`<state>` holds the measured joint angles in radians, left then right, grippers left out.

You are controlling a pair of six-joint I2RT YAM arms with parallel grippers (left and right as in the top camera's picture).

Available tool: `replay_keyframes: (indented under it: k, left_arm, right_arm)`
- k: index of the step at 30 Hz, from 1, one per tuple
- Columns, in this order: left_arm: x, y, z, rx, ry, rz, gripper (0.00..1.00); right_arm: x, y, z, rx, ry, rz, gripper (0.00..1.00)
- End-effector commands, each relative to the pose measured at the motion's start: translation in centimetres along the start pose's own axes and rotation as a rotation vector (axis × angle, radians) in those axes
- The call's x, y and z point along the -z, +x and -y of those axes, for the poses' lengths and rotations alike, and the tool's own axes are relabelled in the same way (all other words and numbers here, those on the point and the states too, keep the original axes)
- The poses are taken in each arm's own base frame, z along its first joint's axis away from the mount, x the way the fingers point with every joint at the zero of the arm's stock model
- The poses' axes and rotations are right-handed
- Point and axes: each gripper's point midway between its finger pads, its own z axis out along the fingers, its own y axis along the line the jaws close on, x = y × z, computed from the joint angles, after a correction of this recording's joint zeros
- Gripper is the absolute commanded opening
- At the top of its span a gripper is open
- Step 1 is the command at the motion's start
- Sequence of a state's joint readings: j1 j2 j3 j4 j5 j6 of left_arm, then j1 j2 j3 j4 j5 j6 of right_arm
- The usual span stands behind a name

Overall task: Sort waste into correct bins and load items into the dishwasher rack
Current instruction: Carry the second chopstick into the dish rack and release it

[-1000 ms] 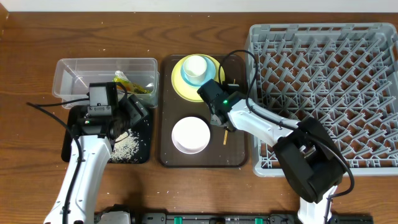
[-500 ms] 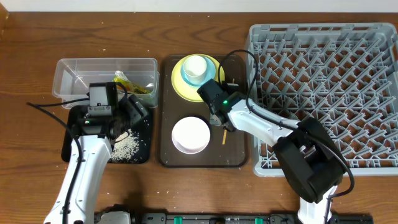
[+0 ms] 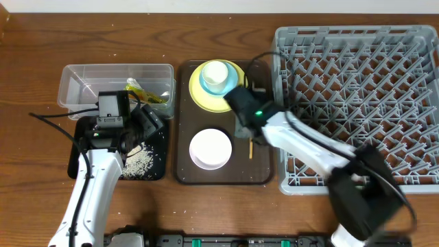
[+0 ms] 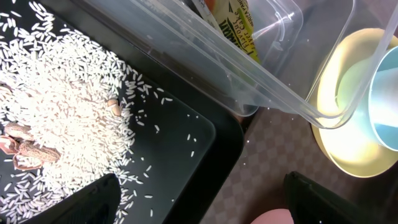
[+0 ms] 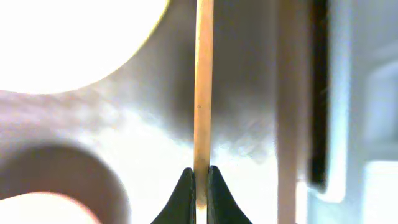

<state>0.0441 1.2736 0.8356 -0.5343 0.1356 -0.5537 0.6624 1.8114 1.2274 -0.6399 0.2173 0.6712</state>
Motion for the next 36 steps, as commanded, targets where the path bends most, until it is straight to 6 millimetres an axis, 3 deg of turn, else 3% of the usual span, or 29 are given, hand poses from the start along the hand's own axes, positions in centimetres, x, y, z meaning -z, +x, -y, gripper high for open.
replay_keyframes:
  k: [1, 5, 8, 14, 20, 36]
  left_arm:
    - [0.1, 0.1, -0.1, 0.007, 0.002, 0.001, 0.87]
    - [0.1, 0.1, -0.1, 0.007, 0.002, 0.001, 0.87]
    - [0.1, 0.1, -0.1, 0.007, 0.002, 0.001, 0.87]
    - [0.1, 0.1, -0.1, 0.007, 0.001, 0.000, 0.87]
    - [0.1, 0.1, -0.1, 0.007, 0.002, 0.001, 0.87]
    - [0.1, 0.1, -0.1, 0.007, 0.001, 0.000, 0.87]
  right_arm:
    - [4.7, -3.2, 0.4, 0.099, -0.056, 0.126, 0.01]
    - [7.7, -4.8, 2.1, 0.121, -0.026, 0.206, 0.01]
    - [8.7, -5.2, 4.1, 0.115, 0.032, 0.221, 0.01]
    - [8.0, -4.3, 8.0, 0.134, 0.123, 0.130, 0.01]
    - [7.7, -4.2, 10.4, 0.093, 0.163, 0.095, 0.01]
    - [5.3, -3.9, 12.2, 0.082, 0.183, 0.027, 0.01]
